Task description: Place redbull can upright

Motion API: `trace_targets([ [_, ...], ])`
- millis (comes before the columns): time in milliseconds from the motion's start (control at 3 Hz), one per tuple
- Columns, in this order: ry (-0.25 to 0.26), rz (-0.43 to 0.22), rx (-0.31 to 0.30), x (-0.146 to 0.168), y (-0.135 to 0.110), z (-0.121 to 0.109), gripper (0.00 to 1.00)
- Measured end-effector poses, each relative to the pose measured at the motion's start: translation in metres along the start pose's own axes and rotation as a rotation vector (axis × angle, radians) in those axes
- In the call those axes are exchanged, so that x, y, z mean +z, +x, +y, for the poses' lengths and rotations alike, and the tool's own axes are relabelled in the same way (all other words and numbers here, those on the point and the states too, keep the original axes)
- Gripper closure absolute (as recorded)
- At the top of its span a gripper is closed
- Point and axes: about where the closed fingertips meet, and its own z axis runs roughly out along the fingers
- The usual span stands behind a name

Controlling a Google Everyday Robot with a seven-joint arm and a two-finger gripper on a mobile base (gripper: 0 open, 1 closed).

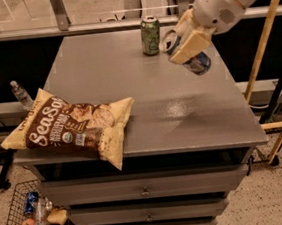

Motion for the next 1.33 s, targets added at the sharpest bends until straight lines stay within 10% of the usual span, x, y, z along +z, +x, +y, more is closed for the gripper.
trace_targets([
  [667,0.039,-0.311,0.253,-0.003,-0.009,0.003,1.00],
  [1333,0.110,-0.558,0.324,0.011,-0.002,0.002,1.00],
])
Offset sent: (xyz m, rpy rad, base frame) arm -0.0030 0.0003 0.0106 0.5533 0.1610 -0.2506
